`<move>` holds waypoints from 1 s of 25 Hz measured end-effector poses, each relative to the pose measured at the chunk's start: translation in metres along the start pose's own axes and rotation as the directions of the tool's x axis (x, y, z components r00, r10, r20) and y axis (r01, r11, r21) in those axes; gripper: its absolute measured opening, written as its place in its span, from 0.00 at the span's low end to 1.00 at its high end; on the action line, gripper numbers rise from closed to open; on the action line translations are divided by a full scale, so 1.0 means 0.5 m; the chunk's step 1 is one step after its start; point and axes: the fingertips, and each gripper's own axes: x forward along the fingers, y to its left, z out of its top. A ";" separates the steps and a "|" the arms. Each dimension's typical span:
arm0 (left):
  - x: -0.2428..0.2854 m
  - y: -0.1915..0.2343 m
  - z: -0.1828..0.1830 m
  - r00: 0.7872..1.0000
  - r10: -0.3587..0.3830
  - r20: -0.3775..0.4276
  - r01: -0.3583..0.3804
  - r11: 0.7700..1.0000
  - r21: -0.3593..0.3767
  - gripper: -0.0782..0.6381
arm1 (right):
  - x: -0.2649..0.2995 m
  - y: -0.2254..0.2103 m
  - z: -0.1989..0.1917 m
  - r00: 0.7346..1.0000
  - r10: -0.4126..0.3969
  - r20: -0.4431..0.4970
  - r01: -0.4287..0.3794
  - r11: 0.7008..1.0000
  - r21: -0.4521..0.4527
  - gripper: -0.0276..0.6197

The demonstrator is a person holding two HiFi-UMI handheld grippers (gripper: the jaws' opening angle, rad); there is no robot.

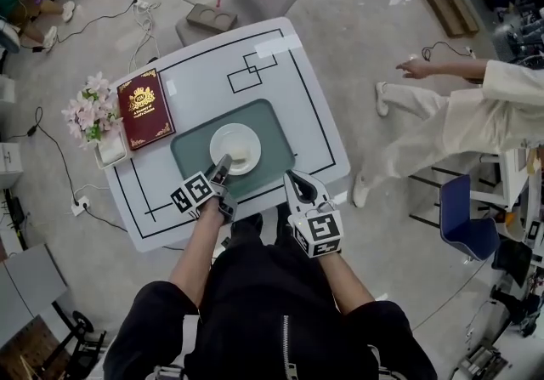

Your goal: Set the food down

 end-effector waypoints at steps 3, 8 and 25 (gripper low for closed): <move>-0.001 -0.005 -0.001 1.000 0.001 -0.005 0.000 0.999 0.042 0.46 | -0.001 0.004 0.000 1.000 0.003 -0.001 -0.003 1.000 0.000 0.06; -0.001 -0.006 -0.009 0.998 0.048 -0.043 -0.037 0.976 0.214 0.59 | -0.002 0.013 -0.004 1.000 0.009 -0.002 -0.009 1.000 -0.002 0.06; -0.022 0.006 -0.025 0.984 0.171 -0.055 -0.105 0.794 0.598 0.74 | -0.005 0.042 -0.003 1.000 0.026 0.008 -0.026 1.000 -0.008 0.06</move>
